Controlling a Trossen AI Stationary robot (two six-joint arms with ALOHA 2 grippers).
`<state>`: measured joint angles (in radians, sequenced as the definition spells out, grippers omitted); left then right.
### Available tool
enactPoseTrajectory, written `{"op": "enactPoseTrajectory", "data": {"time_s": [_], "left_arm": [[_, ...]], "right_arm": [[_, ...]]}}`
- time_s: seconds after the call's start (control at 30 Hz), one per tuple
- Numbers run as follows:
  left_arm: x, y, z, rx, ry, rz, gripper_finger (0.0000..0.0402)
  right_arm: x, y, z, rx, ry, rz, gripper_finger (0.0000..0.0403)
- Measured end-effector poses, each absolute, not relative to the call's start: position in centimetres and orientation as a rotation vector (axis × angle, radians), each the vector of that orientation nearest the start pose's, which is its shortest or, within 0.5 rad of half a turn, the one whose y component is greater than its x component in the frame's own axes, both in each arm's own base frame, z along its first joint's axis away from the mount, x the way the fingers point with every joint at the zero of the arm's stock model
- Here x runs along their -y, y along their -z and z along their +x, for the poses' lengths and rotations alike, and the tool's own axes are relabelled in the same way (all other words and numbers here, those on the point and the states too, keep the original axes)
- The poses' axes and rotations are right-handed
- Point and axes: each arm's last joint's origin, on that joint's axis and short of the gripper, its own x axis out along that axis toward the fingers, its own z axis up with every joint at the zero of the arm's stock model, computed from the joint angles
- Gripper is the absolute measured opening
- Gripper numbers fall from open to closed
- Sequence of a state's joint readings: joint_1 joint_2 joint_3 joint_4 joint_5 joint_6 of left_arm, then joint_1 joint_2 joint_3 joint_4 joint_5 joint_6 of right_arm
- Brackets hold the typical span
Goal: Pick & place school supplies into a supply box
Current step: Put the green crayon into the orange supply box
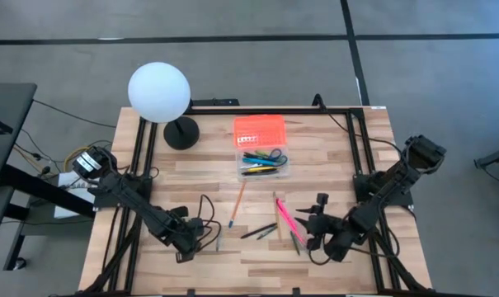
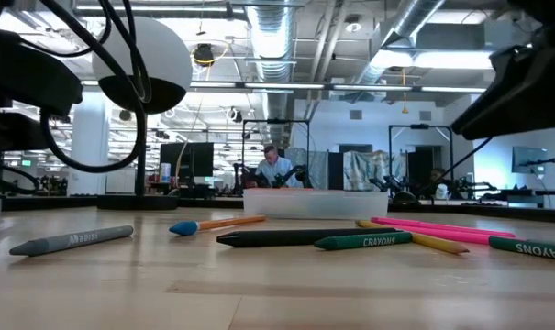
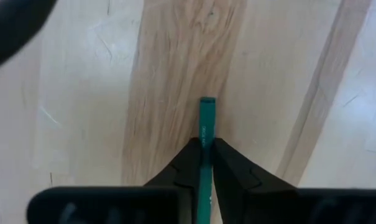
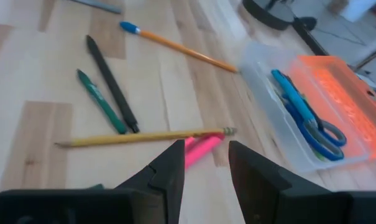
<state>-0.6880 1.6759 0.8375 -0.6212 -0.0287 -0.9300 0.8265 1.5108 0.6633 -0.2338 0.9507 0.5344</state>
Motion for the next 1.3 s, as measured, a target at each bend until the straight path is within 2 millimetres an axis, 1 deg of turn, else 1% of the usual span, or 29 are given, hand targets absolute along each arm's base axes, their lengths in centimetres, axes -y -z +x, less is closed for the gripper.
{"op": "enactPoseTrajectory", "data": {"time_s": [0.27, 0.4, 0.57, 0.77, 0.83, 1.07, 1.3], "left_arm": [[16.3, -12.8, 21.1, -1.488, -0.14, -0.278, 0.0054], [16.3, -12.8, 21.2, -1.489, -0.141, -0.28, 0.0058], [16.3, -12.8, 21.2, -1.479, -0.12, -0.253, 0.0048], [16.3, -12.8, 21.3, -1.46, -0.109, -0.211, 0.0014], [16.2, -12.8, 21.3, -1.455, -0.105, -0.199, 0.0008], [16.2, -12.8, 21.4, -1.426, -0.114, -0.158, 0.0026], [16.1, -12.8, 21.4, -1.421, -0.103, -0.134, 0.0015]], "right_arm": [[-16.8, -14.0, 17.3, -0.541, 0.336, -0.356, 0.0117], [-17.2, -14.0, 16.8, -0.509, 0.335, -0.376, 0.0117], [-17.6, -14.1, 16.3, -0.48, 0.333, -0.392, 0.0117], [-17.6, -14.2, 16.3, -0.468, 0.342, -0.397, 0.0117], [-17.6, -14.2, 16.3, -0.468, 0.342, -0.397, 0.0117], [-17.6, -14.2, 16.3, -0.468, 0.342, -0.396, 0.0117], [-17.6, -14.2, 16.3, -0.468, 0.342, -0.396, 0.0117]]}}
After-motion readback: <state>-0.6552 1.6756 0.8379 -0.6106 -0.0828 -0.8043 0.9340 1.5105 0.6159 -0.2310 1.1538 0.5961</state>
